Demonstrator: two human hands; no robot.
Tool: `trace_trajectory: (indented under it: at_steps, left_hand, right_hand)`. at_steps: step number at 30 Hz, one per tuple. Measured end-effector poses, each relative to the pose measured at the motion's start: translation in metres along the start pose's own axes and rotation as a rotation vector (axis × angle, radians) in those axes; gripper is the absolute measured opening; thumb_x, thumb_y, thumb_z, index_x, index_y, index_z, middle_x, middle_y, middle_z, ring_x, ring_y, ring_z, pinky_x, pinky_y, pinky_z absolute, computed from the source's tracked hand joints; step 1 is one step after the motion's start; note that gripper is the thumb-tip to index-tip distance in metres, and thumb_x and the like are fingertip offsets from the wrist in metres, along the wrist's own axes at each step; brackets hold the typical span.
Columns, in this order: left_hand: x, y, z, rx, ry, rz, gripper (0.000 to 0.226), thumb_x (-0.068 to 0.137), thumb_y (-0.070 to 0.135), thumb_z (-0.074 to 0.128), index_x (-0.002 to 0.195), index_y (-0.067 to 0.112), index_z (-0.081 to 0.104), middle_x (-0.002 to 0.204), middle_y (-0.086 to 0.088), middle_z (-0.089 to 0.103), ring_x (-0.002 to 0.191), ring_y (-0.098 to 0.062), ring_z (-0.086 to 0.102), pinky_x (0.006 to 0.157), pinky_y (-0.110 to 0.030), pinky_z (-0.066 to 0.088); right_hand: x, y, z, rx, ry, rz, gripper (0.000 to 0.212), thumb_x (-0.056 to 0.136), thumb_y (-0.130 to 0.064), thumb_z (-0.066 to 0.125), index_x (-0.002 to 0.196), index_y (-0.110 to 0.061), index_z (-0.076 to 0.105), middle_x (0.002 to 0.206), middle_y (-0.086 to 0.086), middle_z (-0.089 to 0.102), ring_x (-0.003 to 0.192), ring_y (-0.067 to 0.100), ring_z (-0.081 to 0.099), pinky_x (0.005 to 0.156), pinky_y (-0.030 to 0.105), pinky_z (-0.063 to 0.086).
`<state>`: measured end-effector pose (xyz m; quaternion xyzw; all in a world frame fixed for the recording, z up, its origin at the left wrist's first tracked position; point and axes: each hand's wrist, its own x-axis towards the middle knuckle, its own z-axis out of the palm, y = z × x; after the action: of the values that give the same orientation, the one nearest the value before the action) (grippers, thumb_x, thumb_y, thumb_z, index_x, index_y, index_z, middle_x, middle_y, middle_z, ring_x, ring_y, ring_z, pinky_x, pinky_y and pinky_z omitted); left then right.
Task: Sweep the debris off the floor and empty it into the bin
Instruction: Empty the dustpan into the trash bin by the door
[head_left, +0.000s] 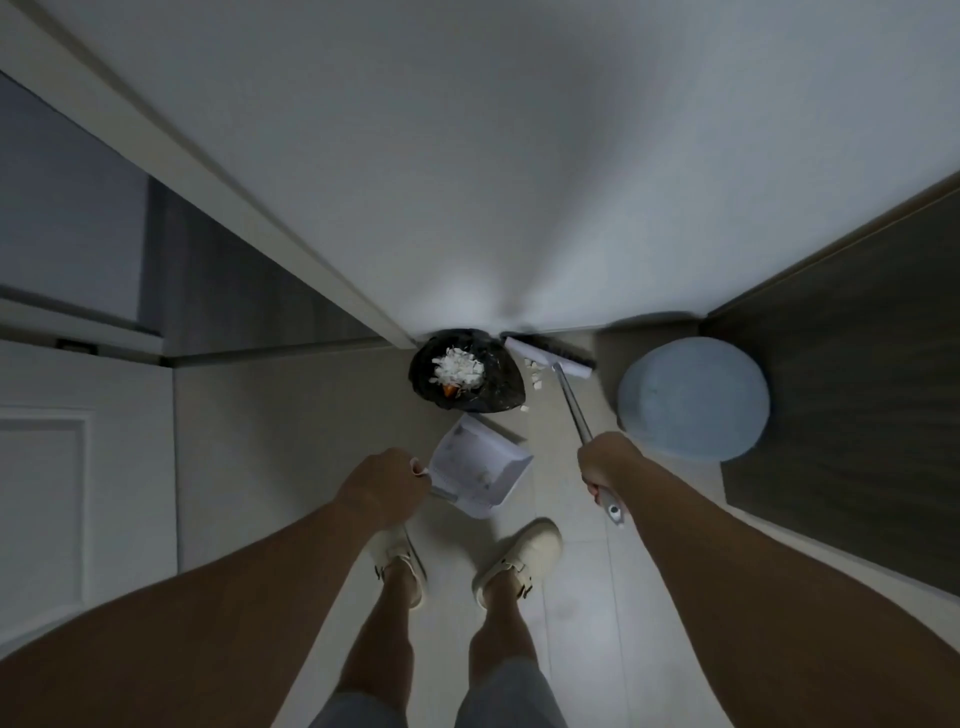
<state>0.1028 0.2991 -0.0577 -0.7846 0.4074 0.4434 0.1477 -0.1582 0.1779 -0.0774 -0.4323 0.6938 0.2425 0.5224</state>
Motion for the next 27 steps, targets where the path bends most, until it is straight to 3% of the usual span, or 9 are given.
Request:
trace_trajectory:
  at_steps: [3, 6, 7, 10, 16, 18, 21, 24, 27]
  left_hand:
    - [0.003, -0.012, 0.016, 0.015, -0.011, -0.018, 0.031, 0.098, 0.037, 0.051, 0.075, 0.019, 0.062, 0.073, -0.002, 0.062, 0.068, -0.017, 0.058, 0.060, -0.029, 0.039]
    - [0.005, -0.022, 0.030, 0.051, -0.017, -0.023, 0.032, 0.100, 0.037, 0.047, 0.084, 0.017, 0.066, 0.076, -0.001, 0.063, 0.068, -0.013, 0.057, 0.061, -0.029, 0.039]
    - [0.006, -0.025, 0.035, 0.060, -0.023, -0.021, 0.032, 0.101, 0.037, 0.046, 0.087, 0.017, 0.067, 0.078, 0.000, 0.063, 0.069, -0.012, 0.057, 0.063, -0.029, 0.040]
    - [0.006, -0.034, 0.045, 0.062, -0.052, -0.027, 0.030, 0.101, 0.036, 0.046, 0.092, 0.019, 0.068, 0.081, 0.000, 0.065, 0.074, -0.014, 0.062, 0.066, -0.030, 0.046]
    - [0.004, -0.038, 0.052, 0.083, -0.041, -0.024, 0.028, 0.101, 0.034, 0.045, 0.091, 0.022, 0.068, 0.080, 0.001, 0.066, 0.073, -0.013, 0.063, 0.066, -0.030, 0.048]
    - [0.002, -0.039, 0.051, 0.078, -0.026, -0.032, 0.027, 0.101, 0.034, 0.046, 0.093, 0.022, 0.068, 0.081, 0.001, 0.065, 0.072, -0.014, 0.062, 0.064, -0.029, 0.045]
    - [0.003, -0.039, 0.048, 0.065, -0.007, -0.052, 0.026, 0.101, 0.034, 0.046, 0.098, 0.022, 0.069, 0.084, 0.002, 0.064, 0.073, -0.013, 0.059, 0.066, -0.030, 0.045]
    - [0.003, -0.042, 0.044, 0.077, 0.014, -0.051, 0.028, 0.100, 0.036, 0.046, 0.093, 0.021, 0.068, 0.080, 0.002, 0.064, 0.070, -0.014, 0.060, 0.063, -0.029, 0.044]
    - [0.002, -0.046, 0.040, 0.121, 0.014, -0.042, 0.034, 0.099, 0.042, 0.047, 0.085, 0.019, 0.067, 0.077, -0.001, 0.065, 0.069, -0.016, 0.061, 0.062, -0.029, 0.044]
  right_hand:
    - [0.013, -0.006, 0.008, -0.081, -0.071, 0.013, 0.019, 0.088, 0.001, 0.056, 0.098, -0.004, 0.072, 0.074, 0.010, 0.059, 0.057, 0.020, 0.063, 0.057, 0.021, 0.048]
    - [0.028, 0.003, 0.015, 0.076, -0.085, 0.012, 0.018, 0.090, -0.002, 0.051, 0.101, -0.016, 0.051, 0.076, 0.007, 0.049, 0.063, 0.021, 0.053, 0.040, 0.023, 0.048]
    - [0.029, 0.008, 0.014, 0.096, -0.080, 0.022, 0.019, 0.090, -0.003, 0.051, 0.103, -0.017, 0.048, 0.076, 0.007, 0.048, 0.061, 0.020, 0.049, 0.043, 0.026, 0.048]
    - [0.030, 0.024, 0.018, 0.048, -0.088, 0.035, 0.017, 0.091, -0.005, 0.051, 0.103, -0.014, 0.047, 0.075, 0.006, 0.047, 0.061, 0.019, 0.047, 0.053, 0.030, 0.046]
    - [0.004, 0.077, 0.033, -0.018, -0.117, 0.085, 0.007, 0.089, -0.007, 0.050, 0.088, -0.013, 0.051, 0.073, 0.005, 0.050, 0.059, 0.018, 0.050, 0.050, 0.029, 0.045]
    - [-0.007, 0.098, 0.042, -0.029, -0.108, 0.095, 0.014, 0.091, -0.006, 0.045, 0.083, -0.010, 0.055, 0.072, 0.010, 0.055, 0.053, 0.020, 0.050, 0.050, 0.027, 0.046]
    - [-0.024, 0.128, 0.052, 0.061, -0.065, 0.105, 0.025, 0.094, -0.010, 0.038, 0.097, -0.007, 0.063, 0.067, 0.015, 0.057, 0.041, 0.019, 0.045, 0.045, 0.024, 0.038]
    - [-0.043, 0.136, 0.052, 0.206, -0.009, 0.126, 0.025, 0.095, -0.013, 0.039, 0.095, -0.007, 0.063, 0.062, 0.011, 0.051, 0.038, 0.016, 0.040, 0.043, 0.021, 0.032]
    - [-0.040, 0.120, 0.038, 0.226, 0.020, 0.140, 0.017, 0.096, -0.013, 0.042, 0.085, -0.008, 0.054, 0.063, 0.008, 0.050, 0.044, 0.018, 0.046, 0.043, 0.021, 0.038]
